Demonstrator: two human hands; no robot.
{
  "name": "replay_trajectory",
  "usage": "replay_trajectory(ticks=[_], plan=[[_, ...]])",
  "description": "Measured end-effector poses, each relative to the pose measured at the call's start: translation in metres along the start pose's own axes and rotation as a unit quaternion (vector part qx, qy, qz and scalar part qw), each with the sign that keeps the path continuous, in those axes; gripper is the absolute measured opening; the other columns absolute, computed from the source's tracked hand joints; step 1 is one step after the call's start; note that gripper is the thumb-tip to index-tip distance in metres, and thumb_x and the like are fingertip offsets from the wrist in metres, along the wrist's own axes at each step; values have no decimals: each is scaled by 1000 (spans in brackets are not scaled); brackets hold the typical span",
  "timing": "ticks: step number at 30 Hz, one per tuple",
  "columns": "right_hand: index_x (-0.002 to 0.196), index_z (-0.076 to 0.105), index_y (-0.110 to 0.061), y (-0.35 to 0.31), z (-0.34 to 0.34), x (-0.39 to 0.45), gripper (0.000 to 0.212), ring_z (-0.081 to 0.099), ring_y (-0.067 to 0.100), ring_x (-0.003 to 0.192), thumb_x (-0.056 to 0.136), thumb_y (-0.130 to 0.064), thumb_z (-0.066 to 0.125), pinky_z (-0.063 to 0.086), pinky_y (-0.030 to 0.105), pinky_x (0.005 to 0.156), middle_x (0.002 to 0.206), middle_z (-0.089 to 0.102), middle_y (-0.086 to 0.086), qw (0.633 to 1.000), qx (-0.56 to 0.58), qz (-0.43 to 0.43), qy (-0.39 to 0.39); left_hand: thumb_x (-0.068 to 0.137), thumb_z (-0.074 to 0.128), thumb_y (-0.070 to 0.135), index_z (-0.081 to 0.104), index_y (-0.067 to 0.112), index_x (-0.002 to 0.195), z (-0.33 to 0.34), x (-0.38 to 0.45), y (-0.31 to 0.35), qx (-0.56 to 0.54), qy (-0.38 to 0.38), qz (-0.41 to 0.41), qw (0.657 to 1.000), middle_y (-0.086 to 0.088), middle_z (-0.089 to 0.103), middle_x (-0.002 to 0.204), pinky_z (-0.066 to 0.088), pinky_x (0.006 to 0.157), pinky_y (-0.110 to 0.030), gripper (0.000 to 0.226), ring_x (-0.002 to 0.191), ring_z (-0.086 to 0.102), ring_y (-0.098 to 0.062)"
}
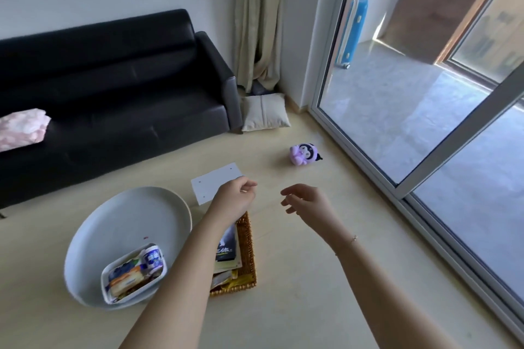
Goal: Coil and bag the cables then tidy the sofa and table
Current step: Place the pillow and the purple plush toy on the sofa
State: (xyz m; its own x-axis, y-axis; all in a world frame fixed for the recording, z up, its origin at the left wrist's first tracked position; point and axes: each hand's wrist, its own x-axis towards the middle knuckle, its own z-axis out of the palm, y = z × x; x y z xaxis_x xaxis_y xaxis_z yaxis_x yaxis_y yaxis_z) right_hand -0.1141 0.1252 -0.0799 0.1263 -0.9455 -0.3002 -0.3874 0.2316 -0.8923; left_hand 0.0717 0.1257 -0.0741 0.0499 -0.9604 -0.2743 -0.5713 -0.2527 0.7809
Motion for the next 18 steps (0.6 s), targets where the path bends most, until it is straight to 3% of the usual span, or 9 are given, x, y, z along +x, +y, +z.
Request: replay_trajectory(ticks=[5,10,13,18], plan=[[91,67,-21,3,-47,48,21,66,13,72,88,-7,52,47,25,65,86,72,1,1000,5,10,8,97,53,24,65,28,114,25,55,30,-1,-11,-13,1000,12,63,111,38,72,-10,21,102,56,-4],[95,69,-19,-1,-84,138,21,66,10,71,89,-8,51,46,21,64,88,72,-1,1000,5,20,17,96,53,26,65,32,106,30,152,57,-13,-6,-21,1000,12,64,106,52,83,-31,17,98,61,-9],[98,69,-18,-9,-102,199,21,65,9,71,89,-10,52,46,19,64,90,72,-1,1000,-9,24,16,96,54,21,68,24,109,28,220,74,-36,-6,-12,999,7,65,107,45,85,-21,19,101,60,-9],[100,71,-12,-46,-134,324,22,63,9,68,89,-6,52,43,8,58,93,71,4,999,-23,42,26,95,53,15,68,19,106,14,356,103,-68,-14,-25,997,-1,69,109,46,80,-21,18,104,63,-16]])
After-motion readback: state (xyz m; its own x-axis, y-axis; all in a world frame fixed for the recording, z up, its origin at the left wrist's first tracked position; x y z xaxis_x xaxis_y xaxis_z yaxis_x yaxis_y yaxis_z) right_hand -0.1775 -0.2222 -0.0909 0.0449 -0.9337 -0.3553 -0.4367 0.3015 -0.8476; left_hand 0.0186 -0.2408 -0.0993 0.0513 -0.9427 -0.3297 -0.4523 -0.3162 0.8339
